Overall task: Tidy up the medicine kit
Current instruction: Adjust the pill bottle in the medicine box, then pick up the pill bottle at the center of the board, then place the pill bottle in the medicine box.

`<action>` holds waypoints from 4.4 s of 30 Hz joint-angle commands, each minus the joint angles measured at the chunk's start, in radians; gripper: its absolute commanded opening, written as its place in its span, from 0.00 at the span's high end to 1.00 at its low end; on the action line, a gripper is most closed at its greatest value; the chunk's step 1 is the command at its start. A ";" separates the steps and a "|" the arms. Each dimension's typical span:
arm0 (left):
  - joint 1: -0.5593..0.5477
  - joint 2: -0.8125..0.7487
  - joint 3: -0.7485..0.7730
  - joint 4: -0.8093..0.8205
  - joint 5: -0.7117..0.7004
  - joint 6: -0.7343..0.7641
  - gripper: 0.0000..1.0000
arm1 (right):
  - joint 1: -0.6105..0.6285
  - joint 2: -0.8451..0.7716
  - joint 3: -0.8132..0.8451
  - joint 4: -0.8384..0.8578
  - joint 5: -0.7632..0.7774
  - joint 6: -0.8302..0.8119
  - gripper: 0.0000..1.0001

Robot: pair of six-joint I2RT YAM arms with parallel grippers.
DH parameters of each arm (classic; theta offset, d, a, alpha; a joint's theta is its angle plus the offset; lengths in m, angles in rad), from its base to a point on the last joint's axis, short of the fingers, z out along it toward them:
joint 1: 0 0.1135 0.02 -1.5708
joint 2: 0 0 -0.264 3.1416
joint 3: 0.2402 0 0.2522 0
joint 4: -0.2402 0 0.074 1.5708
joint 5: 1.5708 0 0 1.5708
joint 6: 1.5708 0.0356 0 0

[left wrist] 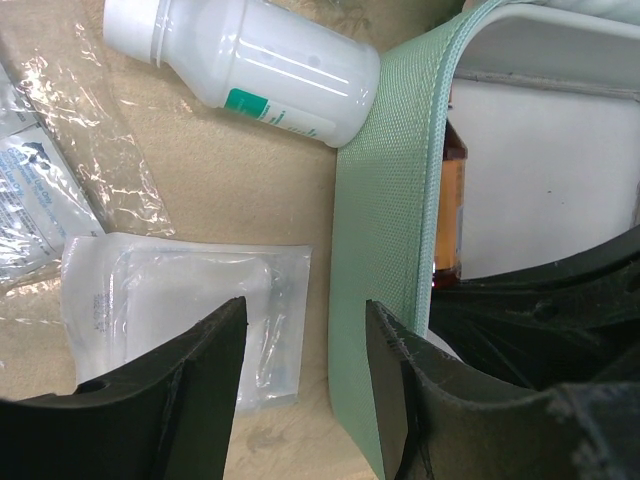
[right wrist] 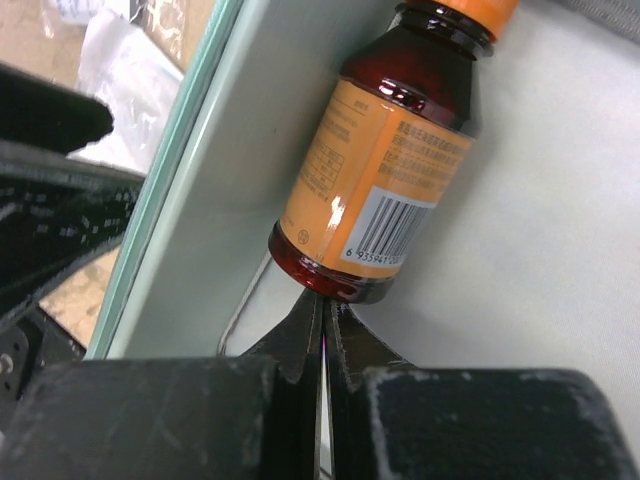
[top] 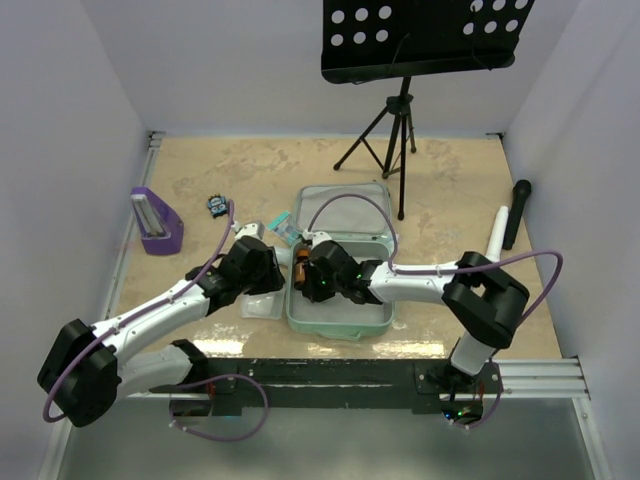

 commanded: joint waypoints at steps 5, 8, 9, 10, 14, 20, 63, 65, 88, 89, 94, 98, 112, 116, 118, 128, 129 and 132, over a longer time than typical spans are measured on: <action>-0.001 -0.012 0.004 0.009 -0.011 0.004 0.45 | -0.003 0.001 0.056 0.052 0.051 0.005 0.94; -0.001 -0.021 0.010 -0.004 -0.016 0.001 0.45 | -0.001 -0.043 0.059 0.027 0.040 -0.018 0.72; 0.000 -0.024 0.015 -0.008 -0.014 0.001 0.45 | -0.003 -0.057 0.067 0.003 0.043 -0.029 0.65; 0.000 -0.027 0.025 -0.016 -0.019 0.007 0.45 | -0.003 -0.076 0.073 -0.025 0.055 -0.047 0.60; 0.000 -0.028 0.105 -0.086 -0.108 0.030 0.44 | -0.001 -0.177 0.065 -0.129 0.097 -0.121 0.49; 0.004 -0.044 0.171 -0.123 -0.247 -0.012 0.21 | -0.003 -0.313 0.003 -0.183 0.127 -0.109 0.48; 0.151 0.501 0.351 -0.123 -0.111 -0.404 0.60 | -0.003 -0.471 -0.108 -0.092 0.204 -0.100 0.49; 0.151 0.463 0.346 -0.129 -0.129 -0.387 0.62 | -0.003 -0.475 -0.106 -0.099 0.207 -0.100 0.49; -0.159 0.315 0.654 -0.177 -0.056 0.210 1.00 | -0.006 -0.582 -0.083 -0.212 0.508 -0.037 0.48; -0.185 0.341 0.665 -0.181 -0.057 0.207 1.00 | -0.006 -0.593 -0.082 -0.223 0.508 -0.019 0.48; -0.217 0.438 0.679 -0.186 -0.080 0.179 1.00 | -0.004 -0.657 -0.091 -0.255 0.495 0.044 0.48; -0.219 0.505 0.684 -0.197 -0.096 0.166 1.00 | -0.006 -0.677 -0.099 -0.273 0.488 0.061 0.48; -0.220 0.665 0.724 -0.266 -0.129 0.067 1.00 | -0.006 -0.659 -0.114 -0.250 0.471 0.063 0.48; -0.219 0.695 0.725 -0.270 -0.123 0.038 1.00 | -0.006 -0.659 -0.120 -0.240 0.465 0.060 0.48; -0.219 0.705 0.724 -0.275 -0.120 0.020 1.00 | -0.006 -0.659 -0.122 -0.238 0.465 0.060 0.48; -0.220 0.671 0.725 -0.295 -0.174 0.004 0.78 | -0.006 -0.666 -0.132 -0.237 0.463 0.060 0.48; -0.220 0.665 0.725 -0.298 -0.175 0.006 0.76 | -0.006 -0.666 -0.132 -0.237 0.462 0.060 0.48; -0.219 0.651 0.724 -0.304 -0.172 0.011 0.71 | -0.006 -0.660 -0.131 -0.237 0.460 0.058 0.47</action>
